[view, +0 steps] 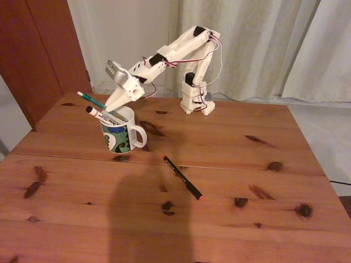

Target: Clean up the desk and place the pens and markers into the cup

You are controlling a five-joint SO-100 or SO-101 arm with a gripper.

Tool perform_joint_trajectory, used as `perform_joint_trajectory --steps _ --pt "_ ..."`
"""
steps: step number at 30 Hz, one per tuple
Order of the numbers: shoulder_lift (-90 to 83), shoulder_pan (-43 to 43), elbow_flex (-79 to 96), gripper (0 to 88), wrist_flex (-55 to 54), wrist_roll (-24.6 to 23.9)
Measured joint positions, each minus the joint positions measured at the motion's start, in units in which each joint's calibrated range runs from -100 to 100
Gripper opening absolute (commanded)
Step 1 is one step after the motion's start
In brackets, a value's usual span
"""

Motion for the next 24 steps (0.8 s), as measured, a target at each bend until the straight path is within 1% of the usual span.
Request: perform_joint_trajectory --steps 19,24 --pt "0.0 -1.0 0.0 4.6 0.0 0.0" --pt "0.0 -1.0 2.5 8.2 0.0 1.3"
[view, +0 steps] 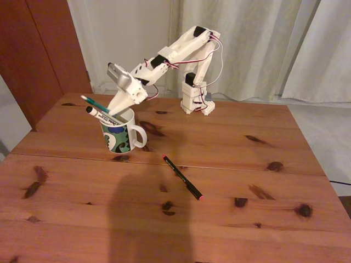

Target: Clean up the desk and place the pens and markers into the cup

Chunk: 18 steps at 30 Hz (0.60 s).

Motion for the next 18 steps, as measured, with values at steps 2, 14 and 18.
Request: perform_joint_trajectory --steps 2,14,18 --pt "0.0 0.0 1.5 8.0 -1.1 0.0" --pt "-6.8 0.0 9.9 0.6 -8.0 0.0" --pt "-8.3 -1.2 9.9 0.9 -8.5 -0.4"
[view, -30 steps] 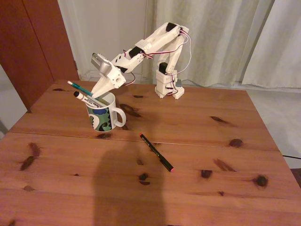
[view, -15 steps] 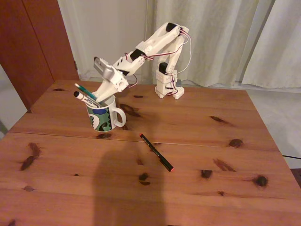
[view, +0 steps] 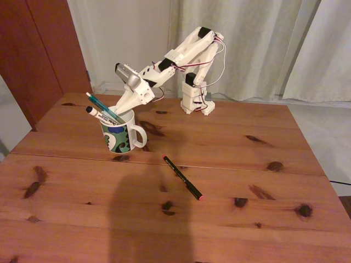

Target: Clean up the desk and place the pens and markers into the cup

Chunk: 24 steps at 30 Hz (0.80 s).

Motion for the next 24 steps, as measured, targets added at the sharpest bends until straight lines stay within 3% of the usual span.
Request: perform_joint_trajectory --steps 13,24 --pt "-2.8 -5.1 -7.1 0.8 1.1 -2.4" --pt "-0.6 -21.7 -30.0 0.8 35.2 -3.1"
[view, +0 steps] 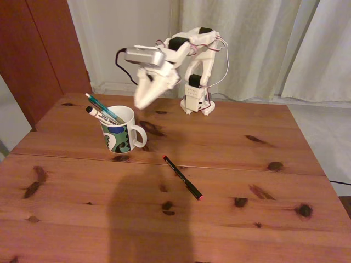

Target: Clean up the desk and place the pens and markers into the cup

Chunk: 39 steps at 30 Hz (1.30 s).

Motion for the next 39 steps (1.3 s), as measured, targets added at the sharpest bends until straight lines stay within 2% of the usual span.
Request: perform_joint_trajectory --steps 6,12,24,32,36,39 --pt "5.1 -7.8 -2.5 0.8 6.3 0.7" --pt "12.4 -11.2 -3.1 0.8 6.4 4.4" --pt "23.3 -18.8 -3.7 0.8 6.4 4.8" --pt "23.8 -19.9 -3.7 0.8 6.4 4.8" --pt "23.8 -19.9 -4.0 1.8 5.0 3.1" --pt "24.7 -19.4 -4.0 8.5 3.3 2.9"
